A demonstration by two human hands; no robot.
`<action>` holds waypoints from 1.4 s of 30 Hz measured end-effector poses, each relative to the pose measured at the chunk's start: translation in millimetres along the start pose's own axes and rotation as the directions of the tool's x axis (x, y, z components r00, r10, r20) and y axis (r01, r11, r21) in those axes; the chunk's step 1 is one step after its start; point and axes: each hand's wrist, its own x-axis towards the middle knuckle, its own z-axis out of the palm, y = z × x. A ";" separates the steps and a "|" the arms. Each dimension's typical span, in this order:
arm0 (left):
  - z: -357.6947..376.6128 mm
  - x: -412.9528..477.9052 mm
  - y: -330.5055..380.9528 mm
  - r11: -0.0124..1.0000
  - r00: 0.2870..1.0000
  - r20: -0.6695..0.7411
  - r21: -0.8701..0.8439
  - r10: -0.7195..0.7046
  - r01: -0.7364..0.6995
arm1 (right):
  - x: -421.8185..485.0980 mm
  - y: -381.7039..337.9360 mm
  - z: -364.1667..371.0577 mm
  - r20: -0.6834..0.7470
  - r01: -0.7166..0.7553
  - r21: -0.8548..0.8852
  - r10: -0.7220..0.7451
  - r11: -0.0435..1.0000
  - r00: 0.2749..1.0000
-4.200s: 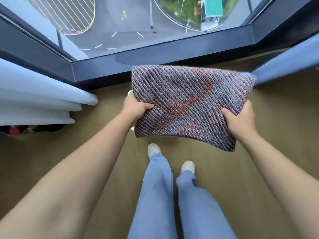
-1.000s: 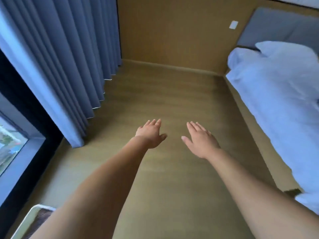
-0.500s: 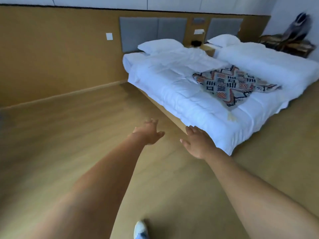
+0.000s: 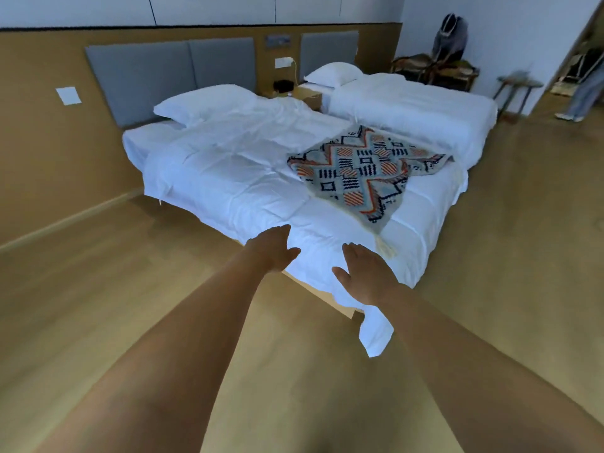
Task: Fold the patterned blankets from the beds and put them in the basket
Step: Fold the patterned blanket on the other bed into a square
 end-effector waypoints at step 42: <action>-64.3 746.2 -177.0 0.975 0.943 0.334 0.211 -0.008 -0.067 | 758.7 85.8 66.6 0.122 -0.060 0.241 0.031 0.969 0.992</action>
